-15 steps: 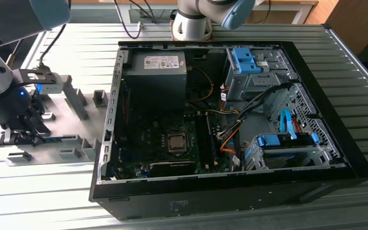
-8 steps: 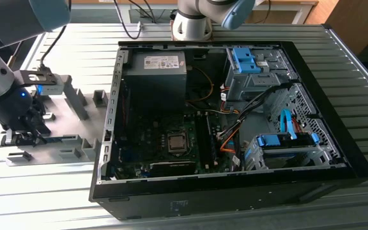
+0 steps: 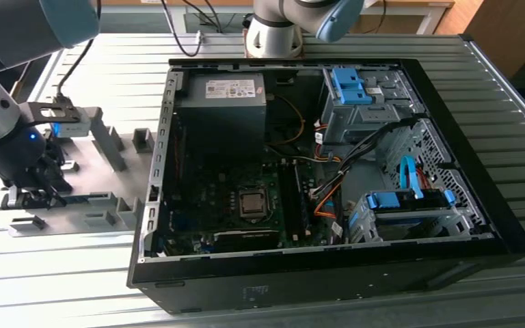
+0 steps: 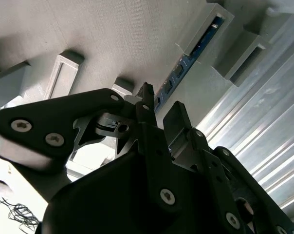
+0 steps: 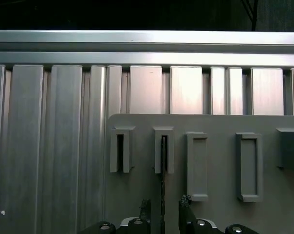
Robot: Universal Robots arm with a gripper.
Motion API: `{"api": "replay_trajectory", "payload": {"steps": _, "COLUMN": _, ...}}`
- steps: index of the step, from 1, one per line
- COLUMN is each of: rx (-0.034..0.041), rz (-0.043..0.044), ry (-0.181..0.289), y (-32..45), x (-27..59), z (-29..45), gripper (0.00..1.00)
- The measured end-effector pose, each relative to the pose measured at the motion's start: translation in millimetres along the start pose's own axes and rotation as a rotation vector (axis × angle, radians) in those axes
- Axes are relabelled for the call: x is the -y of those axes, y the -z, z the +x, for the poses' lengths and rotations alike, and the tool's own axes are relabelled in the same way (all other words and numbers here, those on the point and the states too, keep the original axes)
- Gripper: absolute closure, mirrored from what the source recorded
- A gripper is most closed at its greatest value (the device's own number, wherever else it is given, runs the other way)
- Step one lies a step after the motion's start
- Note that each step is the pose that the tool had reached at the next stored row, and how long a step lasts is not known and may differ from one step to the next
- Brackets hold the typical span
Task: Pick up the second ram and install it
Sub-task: 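Pick up the second ram and move it above second insertion slot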
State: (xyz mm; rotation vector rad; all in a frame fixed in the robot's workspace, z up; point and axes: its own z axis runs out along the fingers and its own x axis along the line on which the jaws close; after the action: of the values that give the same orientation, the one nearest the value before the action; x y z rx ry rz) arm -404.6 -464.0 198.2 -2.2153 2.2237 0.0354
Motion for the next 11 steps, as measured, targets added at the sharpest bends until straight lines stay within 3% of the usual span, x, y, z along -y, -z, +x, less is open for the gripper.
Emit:
{"api": "replay_trajectory", "payload": {"steps": 9, "rx": -0.0001, "rz": 0.0008, "ry": 0.0, "y": -6.1, "x": -0.7, "z": 0.2, "gripper": 0.66}}
{"api": "replay_trajectory", "payload": {"steps": 10, "rx": 0.0, "rz": 0.001, "ry": 0.0, "y": -6.9, "x": -0.6, "z": 0.2, "gripper": 0.73}}
{"api": "replay_trajectory", "payload": {"steps": 11, "rx": 0.0, "rz": 0.001, "ry": 0.0, "y": -7.1, "x": -0.6, "z": 0.2, "gripper": 0.73}}
